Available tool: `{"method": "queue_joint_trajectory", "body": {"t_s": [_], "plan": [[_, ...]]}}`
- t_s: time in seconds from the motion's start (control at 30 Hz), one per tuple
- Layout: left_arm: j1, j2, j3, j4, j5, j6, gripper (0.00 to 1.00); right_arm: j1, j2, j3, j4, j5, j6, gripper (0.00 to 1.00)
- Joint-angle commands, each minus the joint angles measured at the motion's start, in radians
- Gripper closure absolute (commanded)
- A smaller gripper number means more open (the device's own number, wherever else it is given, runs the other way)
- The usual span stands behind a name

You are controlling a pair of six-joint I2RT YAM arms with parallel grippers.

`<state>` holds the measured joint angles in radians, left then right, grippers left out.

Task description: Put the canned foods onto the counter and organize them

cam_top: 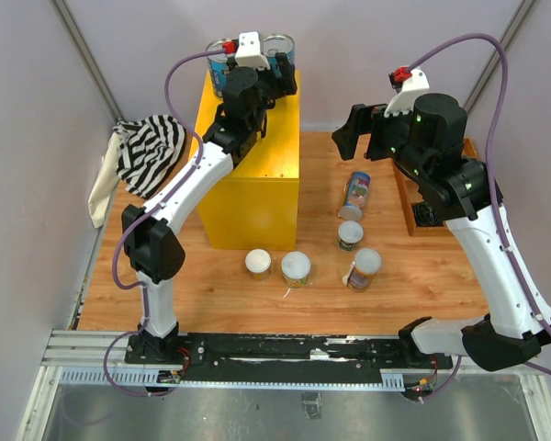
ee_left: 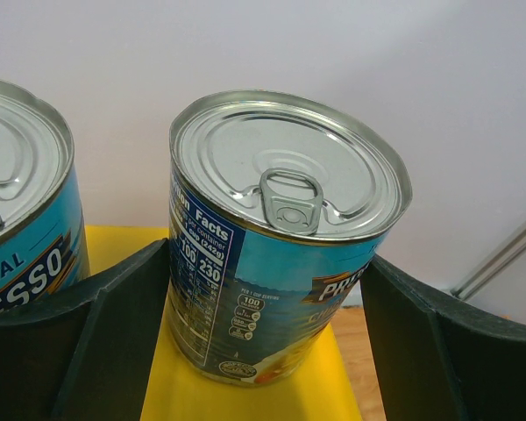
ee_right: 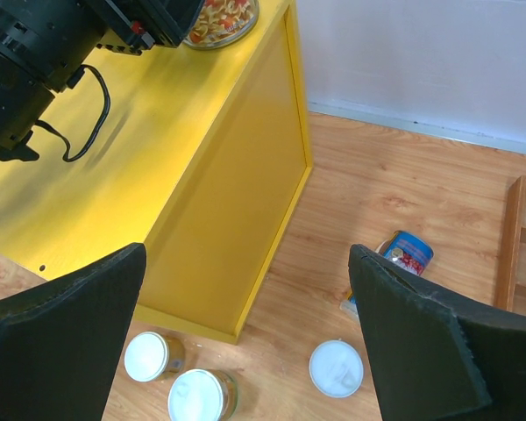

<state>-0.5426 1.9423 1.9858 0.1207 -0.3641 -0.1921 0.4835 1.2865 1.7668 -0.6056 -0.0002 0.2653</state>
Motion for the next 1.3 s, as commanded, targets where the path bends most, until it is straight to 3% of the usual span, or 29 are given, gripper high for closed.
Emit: {"method": "queue_joint_trajectory", "body": {"t_s": [0.0,0.47,0.53,1.27], "plan": [[0.012,0.053,-0.033,-0.112,-0.010,-0.044,0.35,-0.026,-0.013,-0.010,0.000,-0.008,0.000,0.01],[0.011,0.012,-0.059,-0.116,0.018,-0.064,0.10,-0.028,-0.022,-0.006,-0.013,-0.012,0.008,0.02],[0.010,0.005,-0.060,-0.121,0.024,-0.066,0.01,-0.028,-0.023,-0.006,-0.015,-0.014,0.011,0.02],[-0.056,-0.171,-0.167,-0.105,0.007,0.006,0.01,-0.028,-0.088,-0.043,-0.074,0.028,0.035,0.01]]}}
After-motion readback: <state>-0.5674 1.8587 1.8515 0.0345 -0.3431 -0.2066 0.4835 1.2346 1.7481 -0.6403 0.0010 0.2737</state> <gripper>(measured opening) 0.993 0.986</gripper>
